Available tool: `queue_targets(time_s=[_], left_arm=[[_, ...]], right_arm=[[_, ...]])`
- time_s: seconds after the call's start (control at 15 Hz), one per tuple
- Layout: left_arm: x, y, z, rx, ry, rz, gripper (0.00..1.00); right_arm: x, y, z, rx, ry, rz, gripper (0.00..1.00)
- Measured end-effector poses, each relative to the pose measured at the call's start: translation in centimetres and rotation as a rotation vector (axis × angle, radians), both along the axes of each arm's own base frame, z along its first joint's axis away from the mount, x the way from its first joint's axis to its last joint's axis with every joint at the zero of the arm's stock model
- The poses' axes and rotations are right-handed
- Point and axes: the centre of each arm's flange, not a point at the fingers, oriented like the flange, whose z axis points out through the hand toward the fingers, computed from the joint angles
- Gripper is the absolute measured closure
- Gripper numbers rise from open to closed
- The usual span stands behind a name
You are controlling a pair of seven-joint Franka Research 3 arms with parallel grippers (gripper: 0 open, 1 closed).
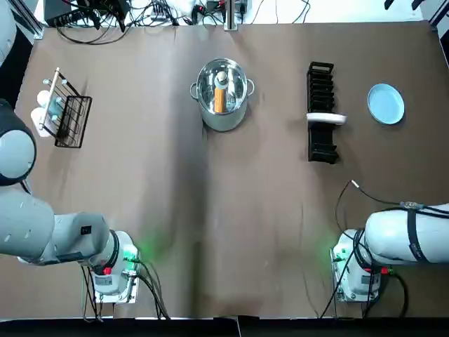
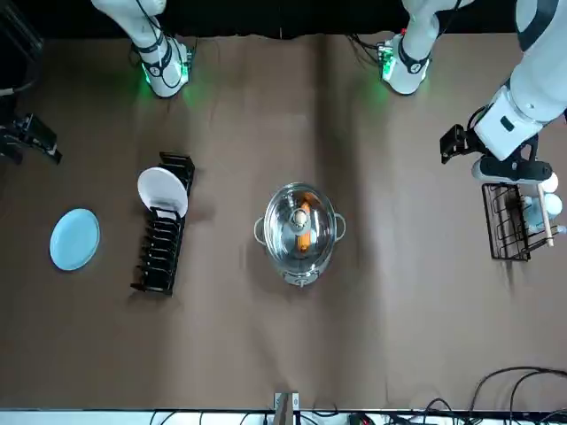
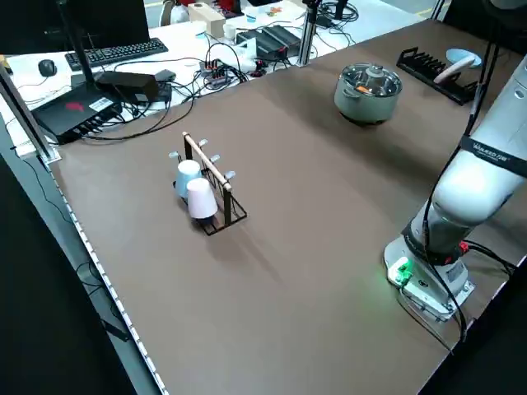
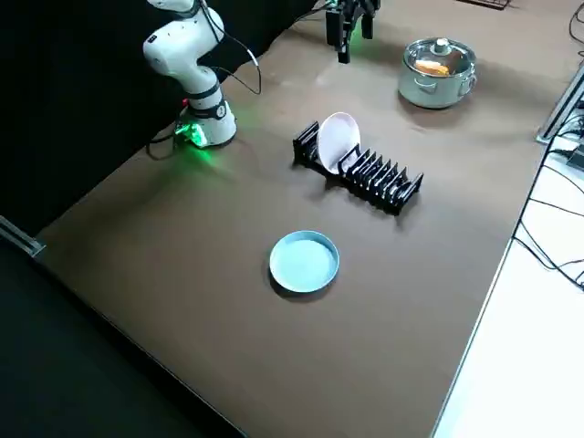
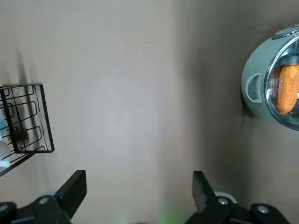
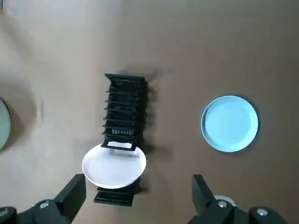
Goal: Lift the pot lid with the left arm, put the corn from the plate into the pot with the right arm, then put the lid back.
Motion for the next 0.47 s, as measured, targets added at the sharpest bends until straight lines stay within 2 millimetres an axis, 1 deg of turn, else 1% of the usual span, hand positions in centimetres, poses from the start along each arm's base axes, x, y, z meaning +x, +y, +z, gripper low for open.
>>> queue_targets(time_s=[0.47], left_arm=[[0.22,0.65,0.17,-0.001,-0.011,0.025,0.0]], right_arm=[[0.02,-0.22,0.02,0.014,-0.004,-0.008,0.0]])
